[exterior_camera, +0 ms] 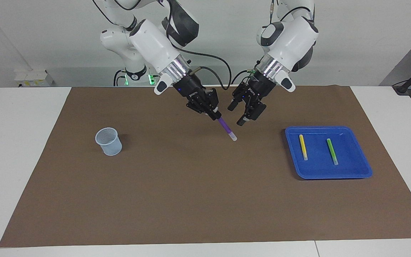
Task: Right arm passes pens to left for tray arrangement
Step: 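Bring the purple pen toward the left gripper while the left gripper approaches, then close the left gripper on the purple pen held by the right gripper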
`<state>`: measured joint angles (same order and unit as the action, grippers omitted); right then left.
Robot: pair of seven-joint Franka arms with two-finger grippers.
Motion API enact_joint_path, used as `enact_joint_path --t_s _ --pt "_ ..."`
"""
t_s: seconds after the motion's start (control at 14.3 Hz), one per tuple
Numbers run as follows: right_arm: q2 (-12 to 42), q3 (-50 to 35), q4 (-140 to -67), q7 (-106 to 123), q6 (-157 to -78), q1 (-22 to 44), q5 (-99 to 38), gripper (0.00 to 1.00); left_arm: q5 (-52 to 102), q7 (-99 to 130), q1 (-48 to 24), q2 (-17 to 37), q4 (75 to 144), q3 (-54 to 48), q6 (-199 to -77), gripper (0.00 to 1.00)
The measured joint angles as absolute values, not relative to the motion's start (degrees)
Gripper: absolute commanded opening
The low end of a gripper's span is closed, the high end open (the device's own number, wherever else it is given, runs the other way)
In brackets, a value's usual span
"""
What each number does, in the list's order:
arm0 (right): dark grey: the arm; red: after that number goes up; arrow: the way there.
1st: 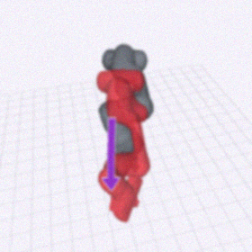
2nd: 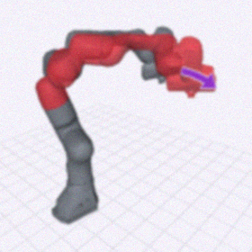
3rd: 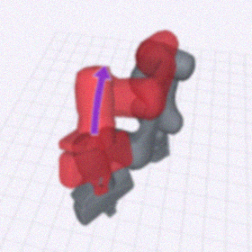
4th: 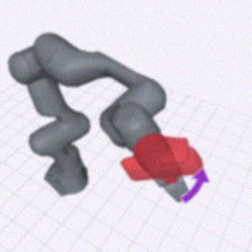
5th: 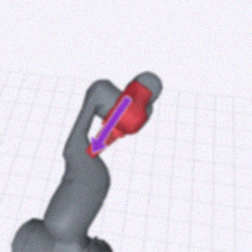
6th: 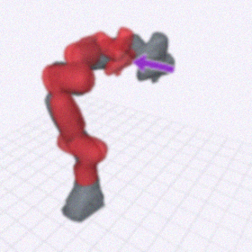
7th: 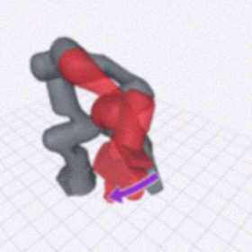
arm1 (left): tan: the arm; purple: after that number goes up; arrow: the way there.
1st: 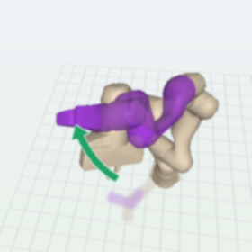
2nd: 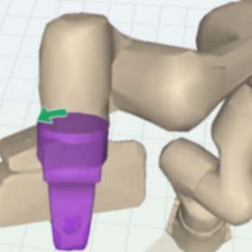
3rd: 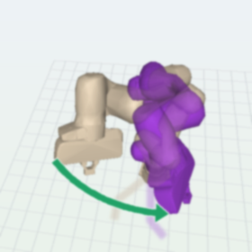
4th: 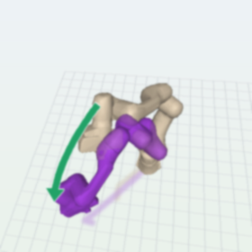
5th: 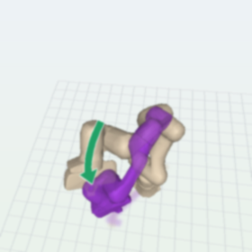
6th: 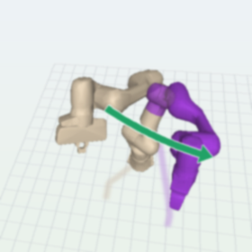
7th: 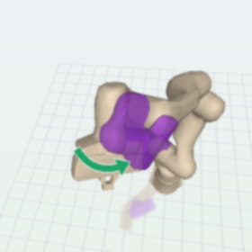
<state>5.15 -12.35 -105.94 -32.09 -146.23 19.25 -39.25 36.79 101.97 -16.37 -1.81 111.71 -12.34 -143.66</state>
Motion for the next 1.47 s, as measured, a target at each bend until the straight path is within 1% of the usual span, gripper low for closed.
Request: enact_joint_path --t_s 0.42,0.56,0.7,0.84,0.91,1.05,1.47 --pt "5.1 -12.32 -105.82 -32.09 -146.08 19.13 -39.25 0.0 36.79 101.99 -16.79 -1.47 115.17 -12.32 -148.75 0.94" --pt "4.95 -12.23 -105.71 -32.07 -144.84 19.13 -39.25 0.0 36.84 101.99 -17.62 -1.04 115.41 -12.31 -149.94 0.94" --pt "4.77 -12.29 -105.58 -31.87 -143.02 19.24 -39.25 0.0 37.64 102.02 -18.53 -0.85 115.43 -12.34 -150.65 0.91" --pt "4.41 -12.29 -105.36 -29.13 -138.74 19.28 -39.25 0.0 38.1 102.04 -19.34 -0.87 115.73 -12.33 -150.75 0.82" --pt "4.25 -12.19 -105.09 -27.35 -136.84 19.18 -39.25 0.0 38.18 102.04 -19.68 -0.9 116.16 -12.39 -150.75 0.81" --pt "4.07 -12.04 -104.63 -25.47 -134.49 19.12 -39.25 0.0 38.24 102.06 -20.22 -0.9 116.68 -12.43 -150.78 0.81" --pt "3.99 -12.14 -104.46 -25.08 -133.14 19.2 -39.25 0.0 38.25 101.52 -20.22 -1.06 116.7 -12.15 -148.69 0.81"
